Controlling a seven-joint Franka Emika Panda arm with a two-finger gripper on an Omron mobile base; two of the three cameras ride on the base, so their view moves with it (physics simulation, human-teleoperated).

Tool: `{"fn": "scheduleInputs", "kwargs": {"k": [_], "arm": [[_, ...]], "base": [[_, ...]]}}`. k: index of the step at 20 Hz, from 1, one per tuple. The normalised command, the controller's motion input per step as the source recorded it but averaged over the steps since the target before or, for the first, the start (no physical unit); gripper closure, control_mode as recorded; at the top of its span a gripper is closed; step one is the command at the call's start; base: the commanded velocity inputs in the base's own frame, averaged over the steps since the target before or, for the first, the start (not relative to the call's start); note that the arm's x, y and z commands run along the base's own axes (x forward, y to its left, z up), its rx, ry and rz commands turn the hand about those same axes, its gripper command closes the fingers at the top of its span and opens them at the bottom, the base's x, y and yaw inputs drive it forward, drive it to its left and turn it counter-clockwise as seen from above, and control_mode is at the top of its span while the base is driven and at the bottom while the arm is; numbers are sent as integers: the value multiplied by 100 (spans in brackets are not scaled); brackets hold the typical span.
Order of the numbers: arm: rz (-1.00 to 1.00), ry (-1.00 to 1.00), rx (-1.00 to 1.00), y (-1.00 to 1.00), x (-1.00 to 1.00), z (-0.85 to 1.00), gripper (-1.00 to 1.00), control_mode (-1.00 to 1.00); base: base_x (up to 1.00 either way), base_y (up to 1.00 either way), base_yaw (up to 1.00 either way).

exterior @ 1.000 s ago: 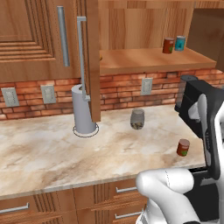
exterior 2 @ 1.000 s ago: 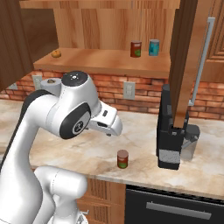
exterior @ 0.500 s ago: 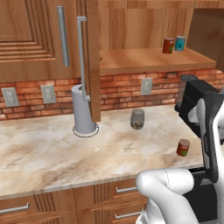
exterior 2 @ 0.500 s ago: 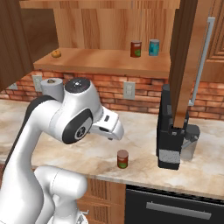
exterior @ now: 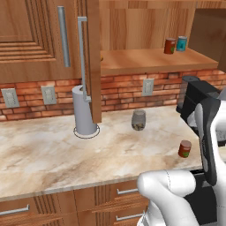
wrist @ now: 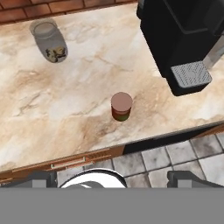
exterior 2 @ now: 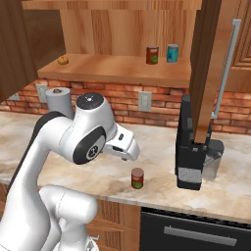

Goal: Pick the cans from the counter and place them in their designated side in the cabinet.

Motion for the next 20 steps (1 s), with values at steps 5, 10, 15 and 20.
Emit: {"fn": "scheduleInputs", "kwargs": {"k": [5, 10, 15, 20], "arm": [[-1, 0, 0, -2, 2, -10, -100, -100], [-1, -4, 0, -1, 4, -9, -100, -100], [0, -3, 0, -2, 10, -10, -100, -100], [0, 0, 0, -4, 19, -7, -100, -100]], "base": [[0, 0, 0], [0, 0, 0], [0, 0, 0], [0, 0, 0]]}}
